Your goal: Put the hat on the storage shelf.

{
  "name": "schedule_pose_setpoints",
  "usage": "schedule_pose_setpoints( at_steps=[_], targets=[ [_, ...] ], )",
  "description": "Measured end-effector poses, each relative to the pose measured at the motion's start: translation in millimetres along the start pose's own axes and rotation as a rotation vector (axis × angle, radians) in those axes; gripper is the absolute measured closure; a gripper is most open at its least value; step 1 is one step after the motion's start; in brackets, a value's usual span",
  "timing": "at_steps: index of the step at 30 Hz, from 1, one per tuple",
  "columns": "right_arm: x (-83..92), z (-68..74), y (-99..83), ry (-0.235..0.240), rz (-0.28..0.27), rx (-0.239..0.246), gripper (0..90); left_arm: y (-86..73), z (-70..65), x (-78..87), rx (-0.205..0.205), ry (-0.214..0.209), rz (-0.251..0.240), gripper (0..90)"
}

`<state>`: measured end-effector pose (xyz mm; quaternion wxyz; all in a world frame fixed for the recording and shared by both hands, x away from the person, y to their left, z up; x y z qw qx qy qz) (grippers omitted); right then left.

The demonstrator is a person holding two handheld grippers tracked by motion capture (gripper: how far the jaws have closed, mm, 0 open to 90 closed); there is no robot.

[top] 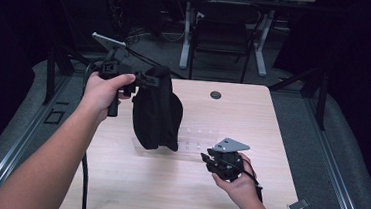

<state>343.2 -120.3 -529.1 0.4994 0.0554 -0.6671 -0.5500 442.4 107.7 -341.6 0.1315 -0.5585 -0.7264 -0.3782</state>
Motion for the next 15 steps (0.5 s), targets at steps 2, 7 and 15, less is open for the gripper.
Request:
schedule_pose_setpoints(
  at_steps=[2,7,15],
  targets=[
    [-3.8,4.7,4.0,0.015,0.002,0.008,71.5,0.0,-0.7,-0.6,-0.001,-0.001,-0.001,85.6],
    [-14.8,15.9,12.2,0.042,-0.001,0.030,72.4,0.0,-1.3,-1.1,-0.001,-0.002,-0.003,85.6],
    [-28.3,40.9,30.8,0.105,0.004,0.085,72.5,0.8,-2.5,-3.4,-0.006,-0.004,-0.005,85.6]
  ],
)
Point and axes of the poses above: each handheld gripper's, and its own axes: x roughly backward along the jaws, y roughly out of its top, z roughly to its left, the point moved 7 cm from there along -x, roughly forward along the jaws, and after that the axes turned 11 degrees about y, right-handed, at the moved point
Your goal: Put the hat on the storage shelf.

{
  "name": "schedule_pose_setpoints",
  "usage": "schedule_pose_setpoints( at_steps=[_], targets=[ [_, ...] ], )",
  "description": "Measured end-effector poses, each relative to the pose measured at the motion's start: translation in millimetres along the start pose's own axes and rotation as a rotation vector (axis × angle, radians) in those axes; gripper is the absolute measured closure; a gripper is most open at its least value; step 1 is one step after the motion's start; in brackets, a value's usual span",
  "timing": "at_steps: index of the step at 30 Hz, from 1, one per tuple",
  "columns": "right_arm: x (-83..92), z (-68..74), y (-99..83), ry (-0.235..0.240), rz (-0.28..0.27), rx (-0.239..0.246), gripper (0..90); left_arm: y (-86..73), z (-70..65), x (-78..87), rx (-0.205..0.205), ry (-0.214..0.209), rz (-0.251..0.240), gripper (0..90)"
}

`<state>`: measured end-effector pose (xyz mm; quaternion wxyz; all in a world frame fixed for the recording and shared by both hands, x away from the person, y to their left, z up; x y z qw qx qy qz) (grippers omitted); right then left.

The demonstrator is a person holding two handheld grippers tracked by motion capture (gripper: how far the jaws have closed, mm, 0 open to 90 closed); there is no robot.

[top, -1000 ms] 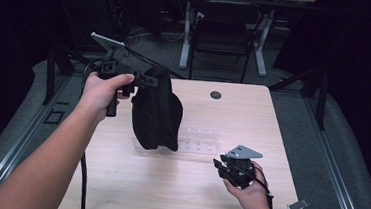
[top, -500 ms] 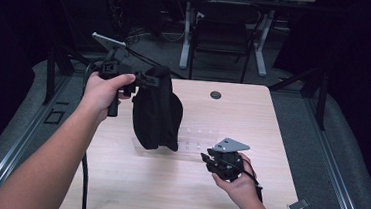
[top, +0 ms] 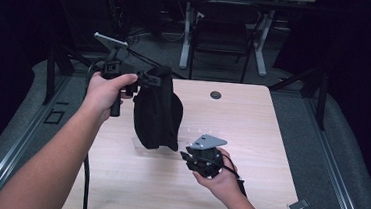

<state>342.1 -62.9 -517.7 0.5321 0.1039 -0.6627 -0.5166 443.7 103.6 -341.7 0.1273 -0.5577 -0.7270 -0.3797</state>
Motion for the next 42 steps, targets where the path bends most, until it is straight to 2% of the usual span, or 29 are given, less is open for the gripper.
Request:
schedule_pose_setpoints(
  at_steps=[8,13,18,21,23,33,42],
  targets=[
    [-15.3,14.3,18.7,0.026,0.003,0.047,72.8,-0.5,-3.7,-3.9,-0.002,-0.009,0.000,85.5],
    [-22.1,15.7,20.7,0.007,0.018,0.067,76.1,-0.2,-4.9,-5.5,-0.001,-0.012,-0.002,85.5],
    [-22.5,14.5,21.3,-0.011,0.020,0.063,81.3,0.4,-7.1,-7.3,0.003,-0.012,-0.002,85.4],
    [-21.1,13.8,20.3,-0.023,0.029,0.079,83.1,0.6,-10.0,-9.5,0.000,-0.011,-0.003,85.4],
    [-21.6,14.0,19.7,-0.024,0.013,0.076,83.6,0.6,-12.9,-12.1,-0.010,-0.010,0.000,85.4],
    [-17.6,9.5,12.9,-0.012,0.013,0.049,84.7,-2.5,-25.6,-27.2,-0.027,-0.029,0.020,84.5],
    [-17.8,10.1,10.9,-0.008,0.007,0.050,84.8,0.9,-26.7,-19.4,-0.028,-0.058,-0.029,72.5]
  ],
)
Point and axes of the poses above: each handheld gripper's, and its own axes: x roughly backward along the jaws, y roughly out of its top, z roughly to its left, the point moved 7 cm from there along -x, roughly forward along the jaws, and after that the axes turned 11 degrees about y, right-handed, at the moved point
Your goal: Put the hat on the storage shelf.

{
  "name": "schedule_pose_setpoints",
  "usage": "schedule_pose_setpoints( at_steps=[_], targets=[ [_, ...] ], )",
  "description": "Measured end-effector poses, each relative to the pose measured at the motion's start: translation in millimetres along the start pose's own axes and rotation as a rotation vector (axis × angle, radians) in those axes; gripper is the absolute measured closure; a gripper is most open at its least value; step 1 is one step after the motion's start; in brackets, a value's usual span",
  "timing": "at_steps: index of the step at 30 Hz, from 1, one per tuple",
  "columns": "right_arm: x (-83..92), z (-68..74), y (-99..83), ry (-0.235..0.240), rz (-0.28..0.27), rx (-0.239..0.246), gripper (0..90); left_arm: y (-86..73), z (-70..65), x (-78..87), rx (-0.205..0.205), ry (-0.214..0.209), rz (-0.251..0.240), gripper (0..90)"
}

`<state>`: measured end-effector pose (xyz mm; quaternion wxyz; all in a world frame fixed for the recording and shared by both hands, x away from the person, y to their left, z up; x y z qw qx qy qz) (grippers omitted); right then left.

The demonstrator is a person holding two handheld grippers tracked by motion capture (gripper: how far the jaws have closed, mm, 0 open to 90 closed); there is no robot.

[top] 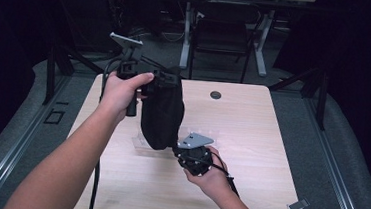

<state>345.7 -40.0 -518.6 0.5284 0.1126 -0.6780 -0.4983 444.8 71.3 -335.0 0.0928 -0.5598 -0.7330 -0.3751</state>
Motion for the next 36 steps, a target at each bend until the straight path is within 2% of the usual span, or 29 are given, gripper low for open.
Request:
schedule_pose_setpoints(
  at_steps=[2,11,15,18,20,22,27,36],
  targets=[
    [0.4,-0.4,-0.2,-0.001,0.001,-0.003,84.9,1.9,0.5,4.9,0.004,-0.012,-0.015,70.1],
    [2.0,-5.1,-3.8,-0.002,0.012,-0.023,85.4,5.4,10.9,22.9,0.004,0.023,-0.040,69.2],
    [1.1,-7.5,-6.9,-0.005,0.010,-0.038,85.5,4.9,19.6,27.1,0.003,0.051,-0.044,68.9],
    [0.3,-10.9,-13.1,-0.008,0.033,-0.052,85.7,3.1,28.6,29.4,-0.001,0.085,-0.044,67.0],
    [-2.7,-13.4,-19.3,-0.006,0.042,-0.072,85.9,1.6,36.0,31.2,-0.014,0.113,-0.044,65.9],
    [-1.3,-15.4,-21.0,0.004,0.030,-0.098,85.8,1.0,42.2,34.1,-0.005,0.124,-0.045,65.9],
    [-0.7,-15.4,-21.9,-0.001,0.028,-0.099,85.7,1.4,53.5,41.3,0.011,0.154,-0.065,65.4],
    [0.3,-16.6,-24.2,-0.011,0.026,-0.095,84.0,-0.8,70.9,51.3,0.000,0.203,-0.072,64.2]
  ],
)
Point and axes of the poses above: each handheld gripper's, and its own axes: x roughly backward along the jaws, y roughly out of its top, z roughly to its left, the point moved 7 cm from there along -x, roughly forward along the jaws, and after that the axes turned 11 degrees about y, right-handed, at the moved point
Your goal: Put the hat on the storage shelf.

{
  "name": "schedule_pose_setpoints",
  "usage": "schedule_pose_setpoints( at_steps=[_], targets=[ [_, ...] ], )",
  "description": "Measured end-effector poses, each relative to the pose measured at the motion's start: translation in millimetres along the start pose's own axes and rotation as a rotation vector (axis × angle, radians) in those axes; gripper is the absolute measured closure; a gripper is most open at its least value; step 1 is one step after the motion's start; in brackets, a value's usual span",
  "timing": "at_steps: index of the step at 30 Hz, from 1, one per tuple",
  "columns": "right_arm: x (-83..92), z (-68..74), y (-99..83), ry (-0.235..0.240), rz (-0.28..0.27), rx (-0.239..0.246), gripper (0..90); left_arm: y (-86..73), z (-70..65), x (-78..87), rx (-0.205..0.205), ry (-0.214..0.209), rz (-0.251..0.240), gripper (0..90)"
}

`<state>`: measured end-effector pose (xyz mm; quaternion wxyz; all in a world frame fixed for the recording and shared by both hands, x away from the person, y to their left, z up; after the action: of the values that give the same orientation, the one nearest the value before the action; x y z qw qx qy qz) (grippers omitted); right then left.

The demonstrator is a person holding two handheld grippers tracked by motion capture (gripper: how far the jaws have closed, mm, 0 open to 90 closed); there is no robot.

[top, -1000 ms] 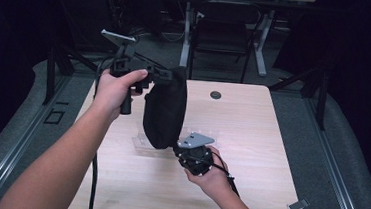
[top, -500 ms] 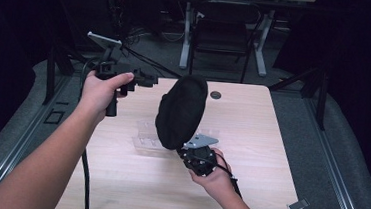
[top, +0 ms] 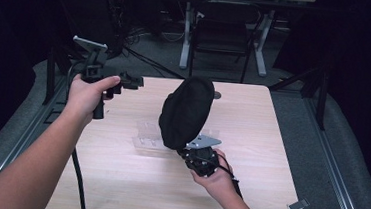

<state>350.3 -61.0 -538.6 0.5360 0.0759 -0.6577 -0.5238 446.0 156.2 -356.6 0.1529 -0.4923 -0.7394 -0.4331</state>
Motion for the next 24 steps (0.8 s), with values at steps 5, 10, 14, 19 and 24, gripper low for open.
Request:
schedule_pose_setpoints(
  at_steps=[5,10,14,19,24],
  targets=[
    [6.1,-4.0,-6.8,-0.007,0.010,0.004,80.6,-3.2,15.1,2.2,-0.009,0.051,-0.008,63.7],
    [17.6,-9.9,-16.4,-0.043,0.016,0.004,77.0,-8.5,35.8,3.2,-0.024,0.122,-0.016,62.9],
    [26.0,-13.2,-22.5,-0.066,0.015,0.012,72.0,-14.1,52.4,1.5,-0.070,0.196,-0.044,58.5],
    [33.8,-19.9,-35.1,-0.121,0.028,0.054,63.3,-23.9,72.0,-0.9,-0.155,0.315,-0.059,53.1],
    [41.0,-24.8,-48.2,-0.150,0.040,0.074,58.3,-35.9,86.7,-3.5,-0.247,0.408,-0.085,49.2]
  ],
)
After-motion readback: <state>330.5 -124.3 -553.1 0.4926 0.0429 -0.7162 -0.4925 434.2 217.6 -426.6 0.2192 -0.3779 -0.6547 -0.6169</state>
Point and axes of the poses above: each handheld gripper's, and its own axes: x roughly backward along the jaws, y roughly out of its top, z roughly to its left, the point moved 7 cm from there along -x, roughly forward along the jaws, and after that the axes turned 11 degrees about y, right-handed, at the moved point
